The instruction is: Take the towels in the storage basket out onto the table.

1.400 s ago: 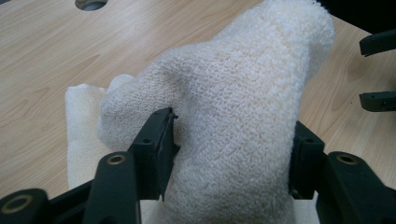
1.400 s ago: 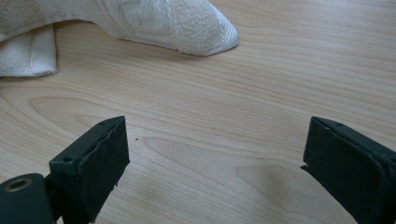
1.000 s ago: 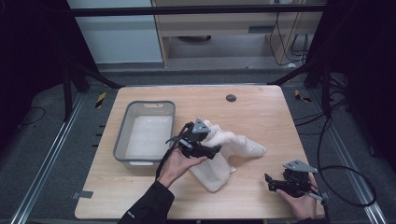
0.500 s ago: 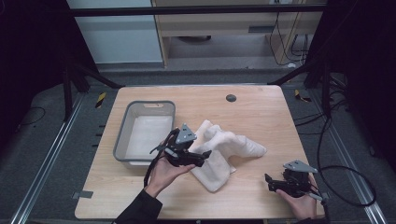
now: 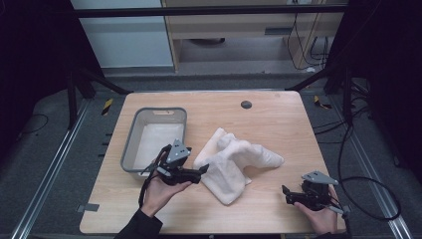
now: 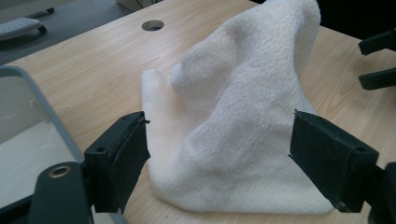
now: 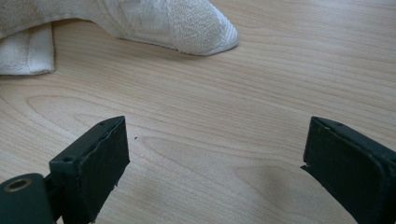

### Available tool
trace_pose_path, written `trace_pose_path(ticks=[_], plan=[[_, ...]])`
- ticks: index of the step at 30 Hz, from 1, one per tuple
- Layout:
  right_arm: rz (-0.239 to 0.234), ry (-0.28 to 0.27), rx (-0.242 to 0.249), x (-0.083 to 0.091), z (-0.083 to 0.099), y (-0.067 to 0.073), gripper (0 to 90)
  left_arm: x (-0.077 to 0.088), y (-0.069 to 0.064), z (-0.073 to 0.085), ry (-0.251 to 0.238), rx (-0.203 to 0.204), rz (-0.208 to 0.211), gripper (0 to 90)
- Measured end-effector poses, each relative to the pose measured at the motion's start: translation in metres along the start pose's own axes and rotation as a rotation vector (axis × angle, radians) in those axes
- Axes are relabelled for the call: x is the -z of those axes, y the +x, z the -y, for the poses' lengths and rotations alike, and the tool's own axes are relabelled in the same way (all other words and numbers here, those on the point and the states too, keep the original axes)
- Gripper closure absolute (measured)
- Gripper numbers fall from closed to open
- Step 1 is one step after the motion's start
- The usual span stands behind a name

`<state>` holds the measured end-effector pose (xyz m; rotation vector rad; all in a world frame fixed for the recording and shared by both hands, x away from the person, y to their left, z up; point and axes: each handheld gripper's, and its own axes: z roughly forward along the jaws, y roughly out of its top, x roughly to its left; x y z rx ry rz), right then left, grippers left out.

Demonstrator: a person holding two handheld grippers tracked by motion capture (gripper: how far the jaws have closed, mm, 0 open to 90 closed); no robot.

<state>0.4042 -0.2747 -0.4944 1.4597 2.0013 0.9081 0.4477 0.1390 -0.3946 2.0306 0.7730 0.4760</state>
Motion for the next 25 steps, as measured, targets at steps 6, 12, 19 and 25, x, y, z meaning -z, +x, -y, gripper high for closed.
trace_pose_path(ticks=[6, 12, 19, 25], plan=[[0.006, -0.005, 0.012, 0.000, 0.000, 0.000, 6.7, 0.014, 0.006, 0.011, -0.023, 0.014, -0.050, 18.3], [0.006, -0.008, 0.016, 0.000, 0.001, 0.000, 6.5, 0.029, 0.014, 0.022, -0.046, 0.035, -0.096, 18.0], [0.004, -0.013, 0.018, 0.000, 0.001, 0.000, 6.5, 0.041, 0.023, 0.037, -0.074, 0.066, -0.150, 17.5], [0.008, -0.019, 0.020, 0.001, 0.001, 0.000, 6.5, 0.050, 0.030, 0.050, -0.083, 0.089, -0.192, 17.2]])
